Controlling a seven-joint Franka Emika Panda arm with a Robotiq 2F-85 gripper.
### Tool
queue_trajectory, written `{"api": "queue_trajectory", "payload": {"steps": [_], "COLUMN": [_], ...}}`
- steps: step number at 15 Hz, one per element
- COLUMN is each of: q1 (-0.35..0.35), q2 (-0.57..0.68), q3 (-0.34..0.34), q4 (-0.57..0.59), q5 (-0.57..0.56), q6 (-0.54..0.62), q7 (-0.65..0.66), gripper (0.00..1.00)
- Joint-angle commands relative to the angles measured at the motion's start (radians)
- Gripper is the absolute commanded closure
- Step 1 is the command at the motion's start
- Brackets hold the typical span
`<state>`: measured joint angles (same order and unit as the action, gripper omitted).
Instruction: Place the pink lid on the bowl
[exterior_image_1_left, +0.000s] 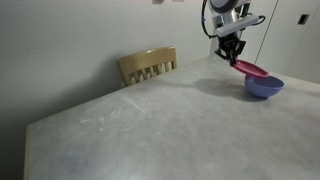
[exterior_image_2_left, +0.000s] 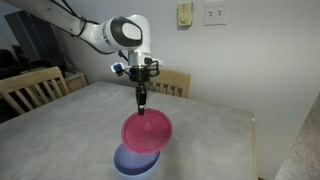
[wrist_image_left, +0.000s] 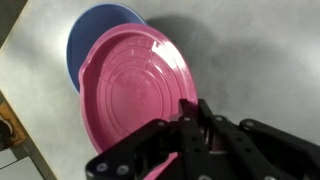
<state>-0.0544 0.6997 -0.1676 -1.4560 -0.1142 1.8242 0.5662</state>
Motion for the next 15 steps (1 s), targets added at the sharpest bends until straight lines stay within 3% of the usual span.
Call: {"api": "queue_trajectory", "payload": {"steps": [1, 7, 15], "q1": [-0.051, -0.043, -0.033], "q2": [-0.095, -0.173, -0.268], "q3": [0.013, -0.037, -0.045], "q4": [-0.235, -0.383, -0.427], "q5": [0.092, 0.072, 0.059], "q6": [0.087, 0.050, -0.047], "q7": [-0.107, -0.101, -0.072], "gripper": [0.97, 0.97, 0.97]}}
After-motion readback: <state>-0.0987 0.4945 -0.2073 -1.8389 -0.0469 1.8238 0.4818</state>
